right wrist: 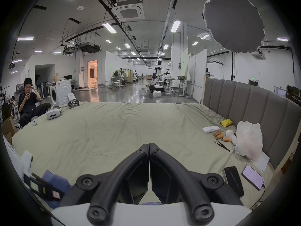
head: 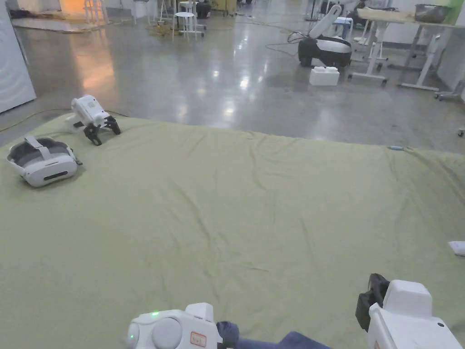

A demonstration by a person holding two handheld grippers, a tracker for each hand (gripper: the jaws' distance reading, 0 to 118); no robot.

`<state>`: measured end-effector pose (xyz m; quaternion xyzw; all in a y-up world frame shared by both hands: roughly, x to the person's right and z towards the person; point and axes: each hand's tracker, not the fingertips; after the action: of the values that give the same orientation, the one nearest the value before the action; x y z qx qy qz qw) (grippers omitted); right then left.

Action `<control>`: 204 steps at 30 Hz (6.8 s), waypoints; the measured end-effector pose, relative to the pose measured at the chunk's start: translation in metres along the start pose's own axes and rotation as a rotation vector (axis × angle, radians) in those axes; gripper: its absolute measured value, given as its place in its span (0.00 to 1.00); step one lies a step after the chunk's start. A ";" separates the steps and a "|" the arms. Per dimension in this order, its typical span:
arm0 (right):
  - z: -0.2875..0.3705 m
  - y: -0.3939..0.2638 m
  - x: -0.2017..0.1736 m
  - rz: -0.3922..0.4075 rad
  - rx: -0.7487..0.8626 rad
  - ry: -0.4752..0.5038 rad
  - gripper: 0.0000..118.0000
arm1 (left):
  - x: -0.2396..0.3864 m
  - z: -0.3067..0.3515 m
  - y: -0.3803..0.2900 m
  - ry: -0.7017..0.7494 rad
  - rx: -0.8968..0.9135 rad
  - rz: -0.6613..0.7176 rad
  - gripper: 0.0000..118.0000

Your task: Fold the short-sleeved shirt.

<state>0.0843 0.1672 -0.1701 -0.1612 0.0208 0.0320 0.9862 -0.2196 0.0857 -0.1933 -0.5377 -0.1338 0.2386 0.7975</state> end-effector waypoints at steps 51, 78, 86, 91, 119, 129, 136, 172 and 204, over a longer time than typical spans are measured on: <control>0.003 -0.009 0.007 0.003 -0.036 0.012 0.00 | -0.085 0.099 0.004 -0.146 0.216 -0.042 0.68; -0.006 -0.013 -0.012 0.005 -0.081 0.037 0.00 | -0.193 0.039 -0.004 -0.403 0.058 0.129 0.05; -0.011 -0.012 -0.013 0.013 -0.084 0.054 0.00 | -0.190 0.147 0.018 -0.255 0.210 0.051 0.05; -0.013 -0.012 -0.017 0.012 -0.082 0.073 0.00 | -0.172 0.235 0.028 0.045 0.308 -0.003 0.05; -0.007 -0.026 -0.010 -0.015 -0.109 0.069 0.00 | 0.014 0.088 0.029 0.118 0.079 -0.215 0.06; -0.005 -0.030 -0.004 -0.011 -0.124 0.060 0.00 | 0.013 0.010 0.009 0.099 -0.005 -0.156 0.35; -0.001 -0.028 0.003 -0.022 -0.110 0.057 0.00 | 0.008 0.068 0.011 0.002 0.113 -0.124 0.61; 0.041 0.027 -0.031 -0.015 0.251 -0.012 0.00 | 0.030 0.145 -0.040 0.439 1.121 -0.456 0.00; -0.028 -0.144 -0.197 0.102 -0.346 0.293 0.00 | -0.157 0.163 -0.018 0.109 0.471 -0.171 0.31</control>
<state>-0.1030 0.0106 -0.1409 -0.3296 0.1663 0.0612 0.9273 -0.4260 0.1274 -0.1073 -0.3357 -0.0763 0.1656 0.9242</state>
